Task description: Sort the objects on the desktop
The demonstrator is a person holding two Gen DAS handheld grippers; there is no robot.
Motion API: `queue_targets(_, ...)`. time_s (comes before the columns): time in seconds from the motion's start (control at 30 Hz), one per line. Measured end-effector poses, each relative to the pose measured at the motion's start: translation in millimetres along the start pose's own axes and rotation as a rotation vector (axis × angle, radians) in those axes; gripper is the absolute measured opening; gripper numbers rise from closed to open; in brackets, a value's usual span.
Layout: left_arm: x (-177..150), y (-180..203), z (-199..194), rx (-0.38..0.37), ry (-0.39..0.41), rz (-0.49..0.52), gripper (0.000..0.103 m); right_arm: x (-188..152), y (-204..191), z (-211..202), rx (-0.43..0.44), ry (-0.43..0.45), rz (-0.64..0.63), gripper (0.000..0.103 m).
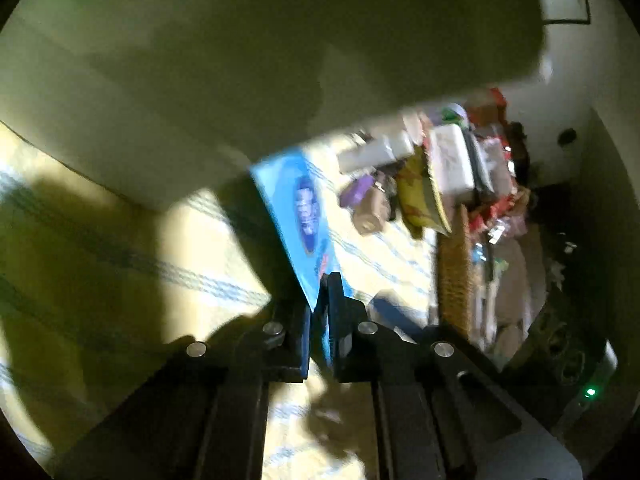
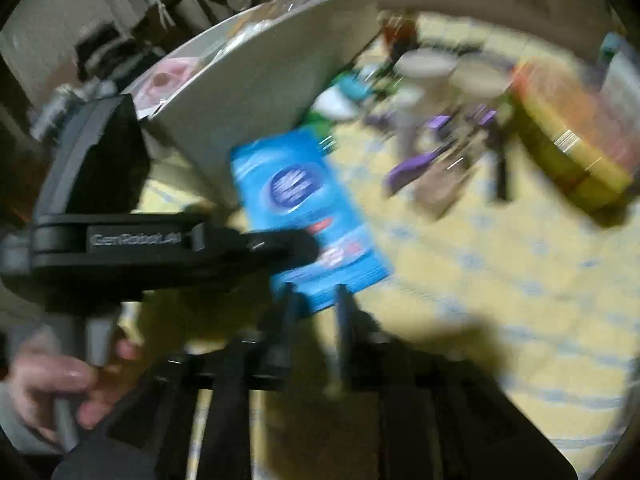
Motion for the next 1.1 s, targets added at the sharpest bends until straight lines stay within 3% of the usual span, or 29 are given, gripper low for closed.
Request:
queue_targets(0.03, -2, 2, -1, -0.023, -0.009, -0.004, 0.006, 2, 3, -4, -0.030, 0.019, -0.022, 0.069)
queue_targets(0.07, -3, 4, -4, -0.032, -0.012, -0.008, 0.006, 3, 5, -4, -0.024, 0.021, -0.030, 0.072)
queue_targets(0.17, -6, 14, -8, -0.054, -0.024, -0.007, 0.006, -2, 1, -1, 0.019, -0.002, -0.046, 0.071)
queue_targets(0.3, -6, 28, -15, -0.074, -0.038, 0.008, 0.006, 2, -21, -10, -0.057, 0.029, -0.215, 0.072)
queue_targets(0.37, -7, 35, -17, -0.076, -0.047, 0.028, 0.007, 4, -23, -5, -0.035, 0.019, -0.219, 0.080)
queue_targets(0.53, -13, 46, -25, -0.068, -0.060, 0.069, 0.007, 11, -17, 12, 0.027, 0.001, -0.187, 0.079)
queue_targets(0.63, -10, 45, -35, -0.068, -0.058, 0.075, 0.007, 10, -19, 11, 0.104, 0.009, -0.108, 0.016)
queue_targets(0.8, -7, 38, -47, -0.061, -0.064, 0.081, 0.008, 11, -33, 6, 0.118, 0.020, -0.113, 0.009)
queue_targets(0.87, -6, 34, -49, -0.044, -0.078, 0.084, 0.015, 11, -37, 6, 0.113, 0.016, -0.101, 0.006)
queue_targets(1.0, -5, 21, -53, -0.036, -0.096, 0.049, 0.038, 9, -46, 0, 0.111, 0.022, -0.095, 0.004)
queue_targets(1.1, -3, 15, -61, -0.058, -0.102, 0.029, 0.039, 11, -58, -9, 0.108, 0.036, -0.106, 0.003)
Point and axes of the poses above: each gripper's, at about its wrist camera, not at the fingertips, and z roughly the way its jaws point, y to its right, x to its top, the point moved 9 cm from there along z, roughly the way its jaws point, and after that the axes turned 7 degrees about x, right-handed, at the moved point
